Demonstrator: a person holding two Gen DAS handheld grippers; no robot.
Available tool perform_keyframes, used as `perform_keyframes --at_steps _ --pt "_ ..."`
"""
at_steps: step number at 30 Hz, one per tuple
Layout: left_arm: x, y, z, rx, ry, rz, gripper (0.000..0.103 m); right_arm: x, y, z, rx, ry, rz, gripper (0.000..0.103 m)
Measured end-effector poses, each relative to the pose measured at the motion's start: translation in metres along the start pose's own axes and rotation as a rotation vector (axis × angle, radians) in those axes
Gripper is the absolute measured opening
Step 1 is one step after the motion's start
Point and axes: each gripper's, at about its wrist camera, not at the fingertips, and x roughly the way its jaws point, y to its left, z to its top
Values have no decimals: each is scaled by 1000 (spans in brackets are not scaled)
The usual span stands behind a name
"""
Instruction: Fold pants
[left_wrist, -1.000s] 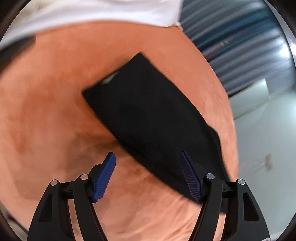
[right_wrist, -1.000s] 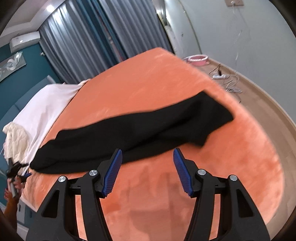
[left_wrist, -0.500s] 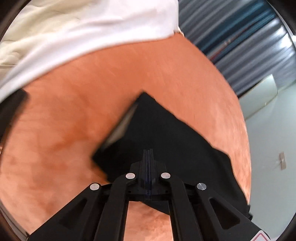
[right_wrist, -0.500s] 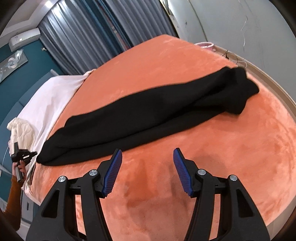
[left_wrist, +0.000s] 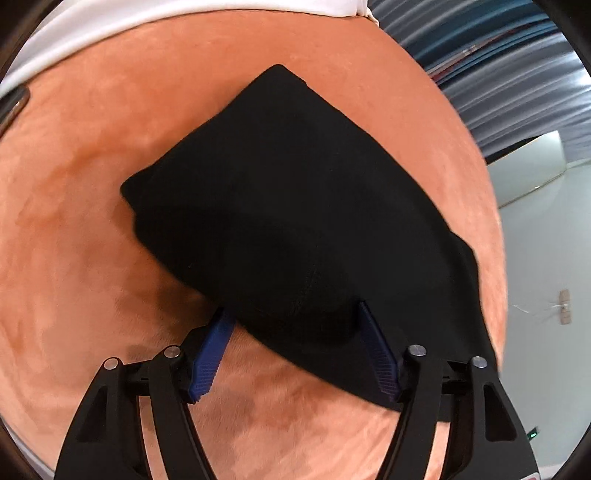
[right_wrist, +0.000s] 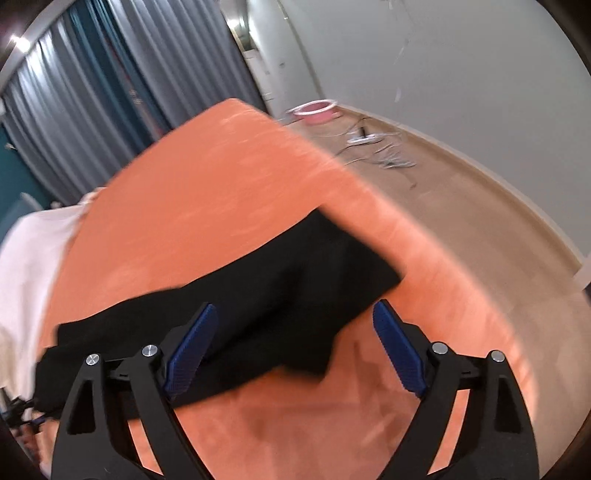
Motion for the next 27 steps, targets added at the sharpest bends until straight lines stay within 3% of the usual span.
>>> perform_keyframes --at_steps 1,2,3,4,6,8,9,10,11,13,14,15,16,19,22,23,24,26,27 --pt "-2 -2 -2 16 -5 21 57 12 -2 8 -16 28 2 57" --pt "-2 -5 -1 41 -11 57 50 24 -3 14 -41 76 20 10" --pt "-3 -6 1 57 -10 79 39 37 1 22 -80 138 35 6" --pt "-3 -5 2 65 -4 87 37 32 9 31 -132 107 43 6" --pt "-5 1 3 43 8 73 35 -16 38 49 -302 -115 120 6" --pt "-10 8 2 32 16 65 35 -65 59 50 -487 -315 172 8" --pt "-11 9 2 30 17 63 36 -65 61 46 -571 -336 105 16" --pt "-12 9 2 35 15 67 37 -55 56 43 -612 -315 48 27" --pt "-12 8 1 48 10 77 37 -29 39 37 -637 -225 -57 48" --pt "-7 0 -1 61 2 91 38 8 7 25 -615 -66 -168 50" --pt "-8 -1 -2 66 -1 96 38 16 -7 17 -592 -21 -190 49" --pt "-8 -3 -2 67 -1 98 39 14 -20 7 -551 -34 -230 50" --pt "-8 -3 -2 65 1 97 40 8 -27 3 -513 -53 -225 50" --pt "-5 -7 1 45 6 86 43 -16 -41 -9 -340 -70 -78 50" --pt "-5 -5 1 28 9 72 49 -14 -43 -6 -163 4 122 51" --pt "-5 -5 1 19 12 59 51 -8 -44 -5 -117 29 173 57" --pt "-4 -5 2 8 17 45 55 -1 -44 -2 -60 57 216 70" --pt "-3 -5 3 -11 26 39 57 14 -45 9 7 64 175 79" --pt "-2 -5 4 -18 31 39 57 19 -42 19 9 42 127 76"
